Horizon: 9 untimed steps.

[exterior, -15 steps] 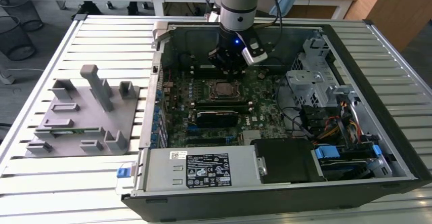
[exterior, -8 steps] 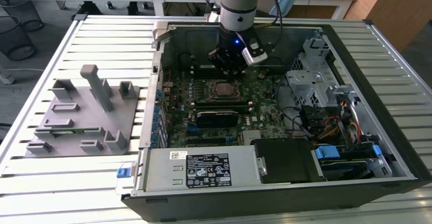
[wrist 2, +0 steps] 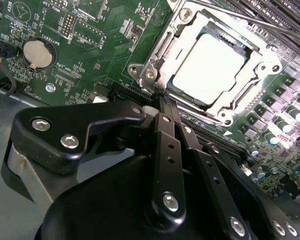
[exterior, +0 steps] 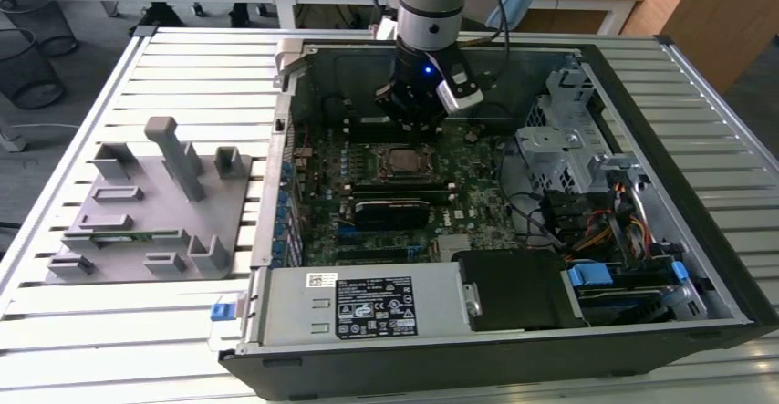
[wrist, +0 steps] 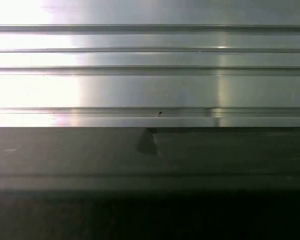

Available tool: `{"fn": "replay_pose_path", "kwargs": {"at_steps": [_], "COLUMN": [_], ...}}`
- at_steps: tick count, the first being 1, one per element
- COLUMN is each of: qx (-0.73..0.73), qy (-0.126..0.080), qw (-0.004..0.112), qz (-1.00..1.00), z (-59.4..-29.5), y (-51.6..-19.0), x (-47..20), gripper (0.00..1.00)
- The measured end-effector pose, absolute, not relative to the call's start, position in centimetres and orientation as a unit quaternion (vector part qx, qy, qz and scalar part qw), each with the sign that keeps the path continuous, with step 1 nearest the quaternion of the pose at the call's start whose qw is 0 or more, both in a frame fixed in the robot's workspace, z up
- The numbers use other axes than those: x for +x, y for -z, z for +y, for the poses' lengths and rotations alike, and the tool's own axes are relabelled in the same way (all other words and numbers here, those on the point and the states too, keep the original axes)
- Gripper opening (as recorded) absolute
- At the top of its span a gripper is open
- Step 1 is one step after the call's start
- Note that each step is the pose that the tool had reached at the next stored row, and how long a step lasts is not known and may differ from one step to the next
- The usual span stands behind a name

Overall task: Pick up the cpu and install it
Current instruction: 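Install the first cpu locking lever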

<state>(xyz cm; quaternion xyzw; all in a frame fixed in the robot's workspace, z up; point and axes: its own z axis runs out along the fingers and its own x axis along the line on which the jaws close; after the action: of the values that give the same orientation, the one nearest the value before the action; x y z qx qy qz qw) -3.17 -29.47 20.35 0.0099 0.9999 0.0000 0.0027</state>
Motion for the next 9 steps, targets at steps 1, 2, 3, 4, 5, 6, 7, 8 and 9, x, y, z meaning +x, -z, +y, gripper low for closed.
{"fn": "replay_pose_path", "kwargs": {"at_steps": [1, 2, 3, 4, 5, 6, 7, 8, 9], "qx": [0.010, 0.010, 0.010, 0.010, 0.010, 0.010, 0.010, 0.010, 0.010], "qy": [0.000, 0.000, 0.000, 0.000, 0.000, 0.000, 0.000, 0.000, 0.000], "qw": [0.003, 0.003, 0.002, 0.002, 0.002, 0.002, 0.002, 0.002, 0.002], "qz": [1.000, 1.000, 1.000, 1.000, 1.000, 1.000, 1.000, 1.000, 1.000], "z": [-29.47, -29.49, -29.52, -29.56, -29.59, -29.63, -29.66, -29.70, -29.73], "y": [-20.36, -20.36, -20.37, -20.38, -20.37, -20.37, -20.37, -20.37, -20.37], "x": [-3.16, -3.16, -3.16, -3.17, -3.17, -3.17, -3.17, -3.16, -3.16], "gripper": [0.11, 0.11, 0.11, 0.11, 0.11, 0.11, 0.11, 0.11, 0.11]}}
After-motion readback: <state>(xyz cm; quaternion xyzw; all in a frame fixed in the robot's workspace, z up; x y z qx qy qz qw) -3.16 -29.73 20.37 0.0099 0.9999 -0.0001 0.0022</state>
